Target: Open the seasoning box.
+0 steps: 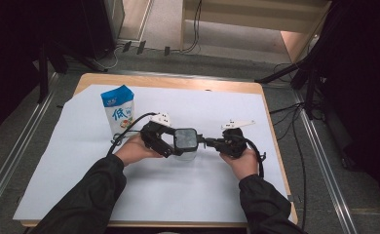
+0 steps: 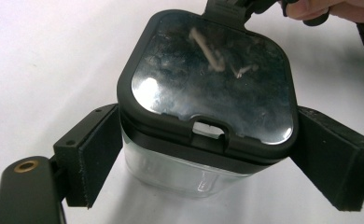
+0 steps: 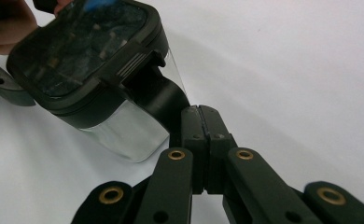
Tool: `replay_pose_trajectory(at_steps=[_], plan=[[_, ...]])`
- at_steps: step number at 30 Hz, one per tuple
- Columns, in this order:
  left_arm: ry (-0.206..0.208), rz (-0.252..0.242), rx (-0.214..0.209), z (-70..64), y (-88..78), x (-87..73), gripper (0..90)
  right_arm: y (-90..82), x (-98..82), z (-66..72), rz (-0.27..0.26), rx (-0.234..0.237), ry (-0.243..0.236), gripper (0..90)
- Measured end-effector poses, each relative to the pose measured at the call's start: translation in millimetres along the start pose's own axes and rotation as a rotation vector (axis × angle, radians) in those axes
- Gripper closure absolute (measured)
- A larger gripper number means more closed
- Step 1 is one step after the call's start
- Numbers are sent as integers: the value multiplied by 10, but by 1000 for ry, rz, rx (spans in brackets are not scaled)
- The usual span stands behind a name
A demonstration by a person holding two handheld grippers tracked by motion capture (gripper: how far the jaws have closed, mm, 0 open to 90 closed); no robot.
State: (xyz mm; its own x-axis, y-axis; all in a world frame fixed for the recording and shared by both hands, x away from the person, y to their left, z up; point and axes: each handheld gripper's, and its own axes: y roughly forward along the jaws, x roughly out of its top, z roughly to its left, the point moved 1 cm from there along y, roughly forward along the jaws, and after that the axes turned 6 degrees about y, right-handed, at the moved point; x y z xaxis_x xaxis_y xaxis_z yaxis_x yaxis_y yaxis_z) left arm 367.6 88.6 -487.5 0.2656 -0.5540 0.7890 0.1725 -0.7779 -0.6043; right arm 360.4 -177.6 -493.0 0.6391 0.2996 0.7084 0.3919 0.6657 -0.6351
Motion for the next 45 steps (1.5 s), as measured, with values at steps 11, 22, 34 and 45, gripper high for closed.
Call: replay_pose_trajectory(at_steps=[11,22,34,45], plan=[[-1,4,7,-32,-80,85,140,4,0,10,5,1,-1,900],[4,-23,24,-70,-162,153,146,11,1,21,7,2,-5,900],[11,-74,-56,-113,-323,258,567,8,1,26,7,8,-5,900],[-5,-65,-56,-142,-315,352,896,2,1,27,8,11,0,900]])
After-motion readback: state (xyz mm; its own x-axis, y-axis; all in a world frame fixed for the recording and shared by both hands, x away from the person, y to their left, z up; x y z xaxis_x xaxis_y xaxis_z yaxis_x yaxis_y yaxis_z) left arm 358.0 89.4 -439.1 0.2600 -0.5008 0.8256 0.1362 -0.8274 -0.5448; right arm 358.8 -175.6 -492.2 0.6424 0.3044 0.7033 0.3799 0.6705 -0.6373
